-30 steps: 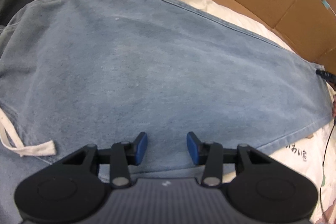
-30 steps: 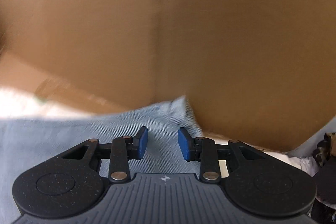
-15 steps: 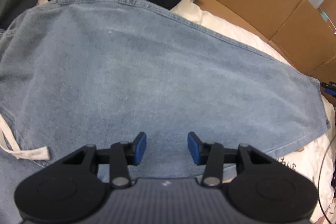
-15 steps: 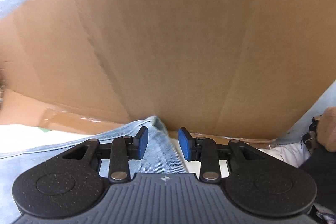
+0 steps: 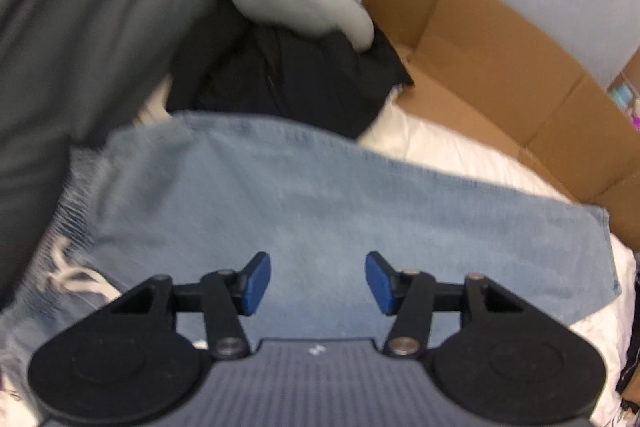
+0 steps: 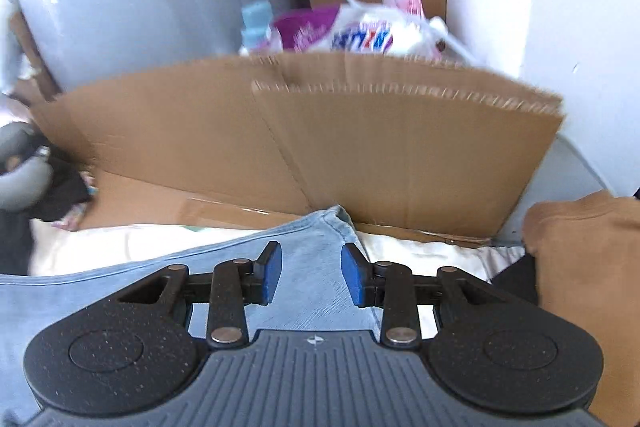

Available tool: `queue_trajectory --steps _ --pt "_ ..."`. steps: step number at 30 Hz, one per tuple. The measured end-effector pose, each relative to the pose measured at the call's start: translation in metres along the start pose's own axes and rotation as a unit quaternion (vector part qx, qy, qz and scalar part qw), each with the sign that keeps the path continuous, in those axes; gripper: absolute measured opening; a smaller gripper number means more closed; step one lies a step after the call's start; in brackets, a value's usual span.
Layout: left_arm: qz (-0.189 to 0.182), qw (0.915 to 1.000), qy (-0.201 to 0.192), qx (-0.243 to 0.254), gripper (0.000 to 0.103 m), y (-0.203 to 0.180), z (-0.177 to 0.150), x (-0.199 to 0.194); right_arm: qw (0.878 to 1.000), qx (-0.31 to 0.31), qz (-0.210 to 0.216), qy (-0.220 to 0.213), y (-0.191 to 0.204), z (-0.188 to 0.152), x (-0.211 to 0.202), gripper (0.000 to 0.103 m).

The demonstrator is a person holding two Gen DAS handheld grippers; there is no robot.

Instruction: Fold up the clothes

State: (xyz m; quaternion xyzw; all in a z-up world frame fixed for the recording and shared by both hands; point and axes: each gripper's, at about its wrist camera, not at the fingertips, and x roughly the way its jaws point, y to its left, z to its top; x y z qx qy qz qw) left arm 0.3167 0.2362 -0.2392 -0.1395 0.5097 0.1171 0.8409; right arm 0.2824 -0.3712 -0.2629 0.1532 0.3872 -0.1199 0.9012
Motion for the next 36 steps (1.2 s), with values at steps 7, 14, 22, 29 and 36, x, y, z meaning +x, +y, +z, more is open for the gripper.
queue_trajectory --steps 7,14,22,29,36 --pt "0.021 0.9997 0.003 -0.010 0.060 0.010 0.014 -0.058 1.000 -0.003 0.025 -0.003 -0.009 0.026 -0.103 0.040" --pt "0.034 0.9994 0.007 -0.004 0.068 0.021 0.017 -0.126 0.998 -0.026 0.046 -0.030 -0.025 0.040 -0.207 0.041" --pt "0.038 0.9989 -0.008 -0.024 0.074 0.043 0.004 -0.202 0.996 -0.038 0.059 -0.058 -0.039 0.030 -0.320 0.047" --pt "0.021 0.9984 -0.021 -0.048 0.076 0.064 -0.016 -0.249 0.994 -0.026 0.066 -0.087 -0.040 0.008 -0.404 0.053" --pt "0.003 0.9969 -0.029 -0.073 0.076 0.081 -0.034 -0.285 0.994 -0.032 0.052 -0.091 -0.029 -0.026 -0.458 0.060"
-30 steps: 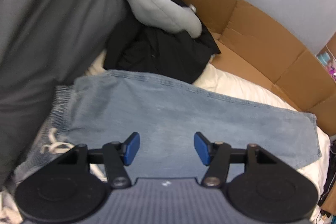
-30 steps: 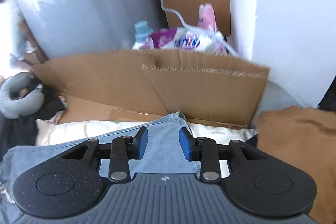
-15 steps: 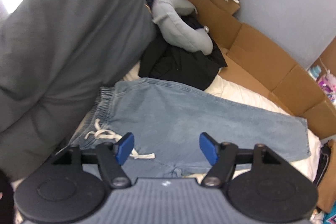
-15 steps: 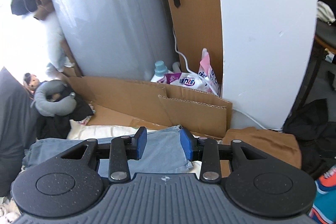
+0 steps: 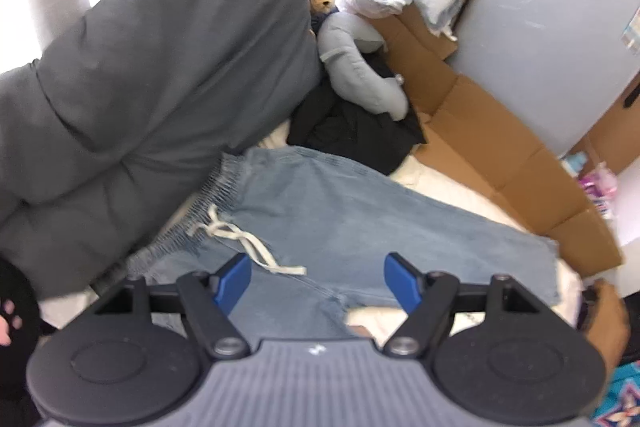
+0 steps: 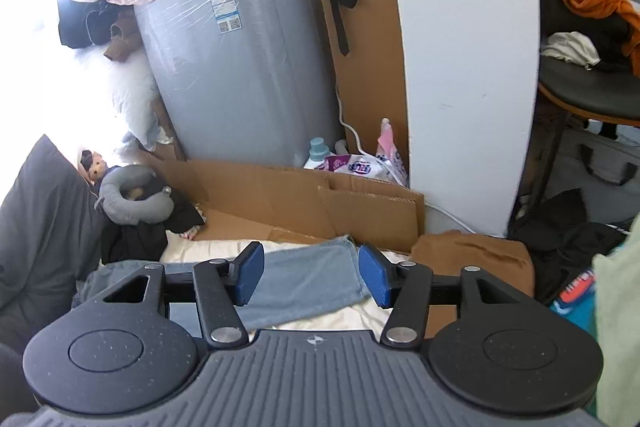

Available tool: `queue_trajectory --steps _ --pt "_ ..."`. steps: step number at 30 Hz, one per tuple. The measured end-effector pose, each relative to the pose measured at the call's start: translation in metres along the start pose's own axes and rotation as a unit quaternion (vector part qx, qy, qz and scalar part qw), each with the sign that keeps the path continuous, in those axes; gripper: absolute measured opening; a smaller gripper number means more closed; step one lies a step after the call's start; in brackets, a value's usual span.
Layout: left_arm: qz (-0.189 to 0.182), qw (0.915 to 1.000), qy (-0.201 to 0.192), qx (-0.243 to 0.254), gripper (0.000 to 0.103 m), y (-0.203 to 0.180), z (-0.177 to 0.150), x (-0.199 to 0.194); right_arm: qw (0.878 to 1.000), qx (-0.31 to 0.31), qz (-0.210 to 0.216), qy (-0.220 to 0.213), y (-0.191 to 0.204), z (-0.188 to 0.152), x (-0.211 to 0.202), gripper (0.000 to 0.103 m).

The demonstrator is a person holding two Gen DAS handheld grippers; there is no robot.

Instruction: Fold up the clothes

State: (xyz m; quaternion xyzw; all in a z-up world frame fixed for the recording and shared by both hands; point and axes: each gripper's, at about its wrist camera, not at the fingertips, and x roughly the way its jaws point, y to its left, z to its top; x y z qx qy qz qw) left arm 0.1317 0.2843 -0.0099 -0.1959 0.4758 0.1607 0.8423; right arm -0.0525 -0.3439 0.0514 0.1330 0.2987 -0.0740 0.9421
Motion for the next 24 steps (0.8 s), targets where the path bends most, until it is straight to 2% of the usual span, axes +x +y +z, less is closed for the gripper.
queue_trajectory --steps 2,6,11,20,24 --pt "-0.008 1.0000 -0.002 -0.005 0.076 0.006 -0.004 -0.010 1.000 -0.002 -0.006 0.000 0.004 -0.006 -0.015 0.060" --pt "0.005 0.9999 -0.011 0.009 0.078 0.012 -0.013 -0.024 1.000 -0.002 -0.013 -0.006 0.002 -0.019 -0.034 0.061" --pt "-0.003 0.9999 -0.010 -0.005 0.078 0.024 -0.032 -0.029 1.000 -0.015 -0.020 0.009 0.002 -0.047 -0.042 0.061" --pt "0.019 0.9996 0.007 -0.018 0.078 0.051 -0.064 -0.007 0.999 -0.007 -0.014 0.033 -0.004 -0.103 -0.030 0.061" --pt "0.014 0.9995 0.011 -0.026 0.078 0.061 -0.077 0.005 0.999 0.011 -0.017 0.040 -0.009 -0.130 -0.017 0.061"
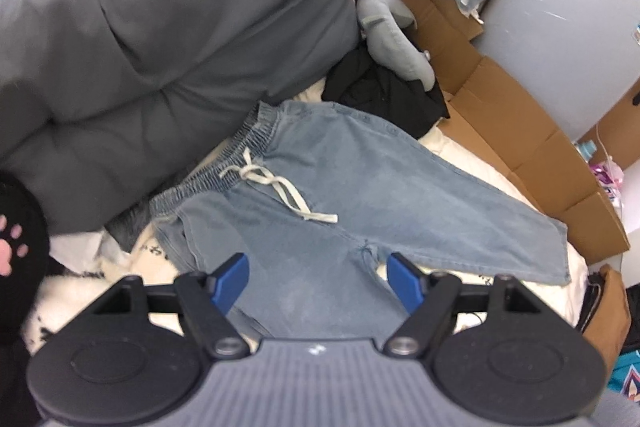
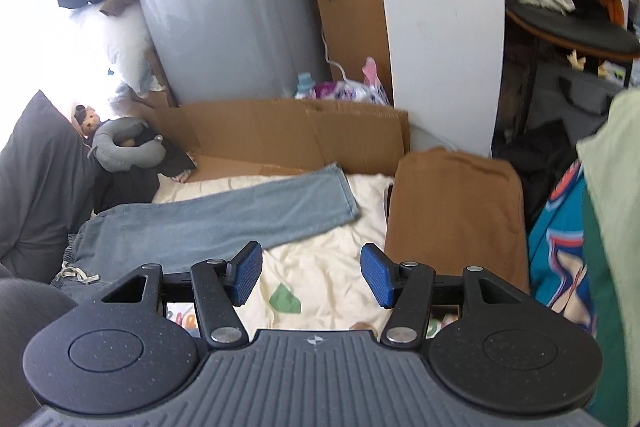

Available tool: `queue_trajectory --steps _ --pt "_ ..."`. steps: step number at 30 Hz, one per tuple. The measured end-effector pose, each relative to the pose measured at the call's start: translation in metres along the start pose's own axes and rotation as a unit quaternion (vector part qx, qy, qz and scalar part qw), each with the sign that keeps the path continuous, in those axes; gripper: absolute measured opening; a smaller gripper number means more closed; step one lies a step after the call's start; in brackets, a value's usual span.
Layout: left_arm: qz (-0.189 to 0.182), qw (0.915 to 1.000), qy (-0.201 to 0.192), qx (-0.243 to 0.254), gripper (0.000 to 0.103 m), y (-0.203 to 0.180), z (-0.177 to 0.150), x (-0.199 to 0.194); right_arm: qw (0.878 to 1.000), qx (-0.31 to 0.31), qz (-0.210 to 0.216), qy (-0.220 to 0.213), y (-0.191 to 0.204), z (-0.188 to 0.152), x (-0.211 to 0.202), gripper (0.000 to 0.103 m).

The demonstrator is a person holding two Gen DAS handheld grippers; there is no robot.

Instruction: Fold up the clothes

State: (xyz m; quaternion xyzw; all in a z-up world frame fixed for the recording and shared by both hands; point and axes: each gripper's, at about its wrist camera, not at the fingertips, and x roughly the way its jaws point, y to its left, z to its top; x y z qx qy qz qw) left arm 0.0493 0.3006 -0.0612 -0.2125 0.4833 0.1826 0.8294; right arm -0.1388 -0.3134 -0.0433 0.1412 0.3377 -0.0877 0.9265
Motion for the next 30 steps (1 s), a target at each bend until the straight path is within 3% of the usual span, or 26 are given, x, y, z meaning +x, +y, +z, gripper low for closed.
queue_trajectory --steps 15,22,30 --pt "0.037 0.9982 0.016 -0.045 0.078 0.026 -0.036 0.045 0.999 0.023 0.002 0.033 -0.004 -0.088 0.065 0.061" --pt "0.040 0.9974 0.025 -0.054 0.076 0.038 -0.053 0.078 0.996 0.022 -0.008 0.082 -0.002 -0.121 0.099 0.061" --pt "0.046 0.9946 0.066 -0.065 0.064 0.046 -0.080 0.127 0.990 0.013 0.012 0.140 0.008 -0.164 0.132 0.061"
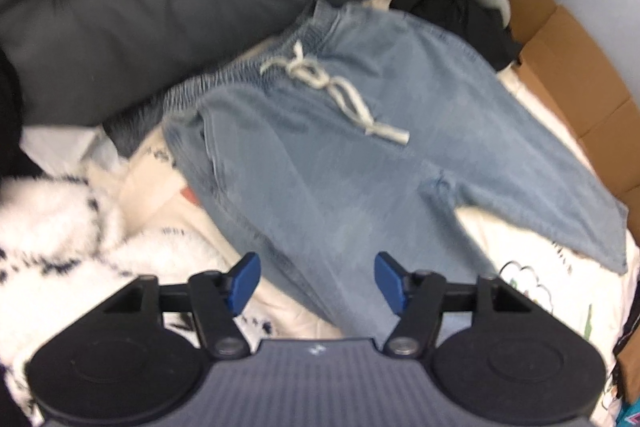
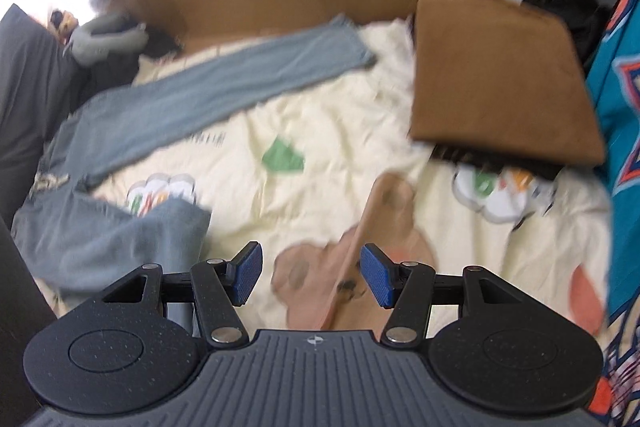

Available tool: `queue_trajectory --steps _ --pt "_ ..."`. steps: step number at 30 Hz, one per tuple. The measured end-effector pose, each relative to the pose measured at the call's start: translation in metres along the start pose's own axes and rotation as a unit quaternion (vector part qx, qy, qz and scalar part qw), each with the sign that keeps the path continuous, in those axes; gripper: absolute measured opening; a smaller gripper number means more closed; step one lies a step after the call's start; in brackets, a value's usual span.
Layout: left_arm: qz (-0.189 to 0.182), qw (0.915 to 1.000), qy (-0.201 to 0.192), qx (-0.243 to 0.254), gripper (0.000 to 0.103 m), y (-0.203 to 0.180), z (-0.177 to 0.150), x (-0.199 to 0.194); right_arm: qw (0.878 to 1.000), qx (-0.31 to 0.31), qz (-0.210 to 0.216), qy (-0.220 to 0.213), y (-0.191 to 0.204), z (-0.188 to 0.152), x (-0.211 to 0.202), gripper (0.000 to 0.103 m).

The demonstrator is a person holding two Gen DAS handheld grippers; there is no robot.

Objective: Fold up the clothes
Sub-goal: 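Move the right gripper to the jeans leg hem and grasp it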

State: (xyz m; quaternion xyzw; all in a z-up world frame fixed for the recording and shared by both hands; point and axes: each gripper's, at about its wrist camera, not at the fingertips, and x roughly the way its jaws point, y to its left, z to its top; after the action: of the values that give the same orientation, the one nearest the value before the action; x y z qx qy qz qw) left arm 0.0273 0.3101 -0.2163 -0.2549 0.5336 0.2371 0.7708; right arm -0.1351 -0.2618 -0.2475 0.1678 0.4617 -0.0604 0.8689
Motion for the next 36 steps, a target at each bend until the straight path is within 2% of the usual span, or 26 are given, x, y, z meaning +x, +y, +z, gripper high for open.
queue_trajectory --steps 7,15,19,26,28,29,30,34,36 --pt "0.001 0.9993 0.034 0.014 0.064 -0.002 -0.023 0.039 0.998 -0.020 0.042 0.043 0.017 -0.028 0.039 0.061" --pt "-0.003 0.9981 0.056 0.025 0.064 -0.011 -0.043 0.069 0.994 -0.024 0.086 0.067 0.029 -0.043 0.077 0.061" --pt "-0.004 0.9974 0.065 0.031 0.064 -0.021 -0.050 0.077 0.991 -0.031 0.103 0.081 0.039 -0.047 0.099 0.061" --pt "-0.008 0.9966 0.068 0.046 0.064 -0.035 -0.055 0.079 0.985 0.002 0.141 0.101 0.052 -0.042 0.139 0.059" --pt "-0.009 0.9966 0.068 0.046 0.064 -0.035 -0.056 0.079 0.984 0.005 0.144 0.105 0.055 -0.041 0.149 0.057" --pt "-0.009 0.9966 0.068 0.046 0.064 -0.036 -0.056 0.079 0.984 0.008 0.145 0.107 0.056 -0.040 0.154 0.051" --pt "-0.009 0.9966 0.067 0.046 0.064 -0.036 -0.056 0.079 0.983 0.011 0.148 0.111 0.056 -0.039 0.158 0.049" --pt "-0.010 0.9966 0.070 0.042 0.064 -0.035 -0.058 0.079 0.980 0.007 0.157 0.123 0.060 -0.033 0.173 0.049" --pt "-0.009 0.9965 0.072 0.041 0.064 -0.034 -0.060 0.081 0.978 -0.002 0.163 0.131 0.065 -0.031 0.180 0.041"
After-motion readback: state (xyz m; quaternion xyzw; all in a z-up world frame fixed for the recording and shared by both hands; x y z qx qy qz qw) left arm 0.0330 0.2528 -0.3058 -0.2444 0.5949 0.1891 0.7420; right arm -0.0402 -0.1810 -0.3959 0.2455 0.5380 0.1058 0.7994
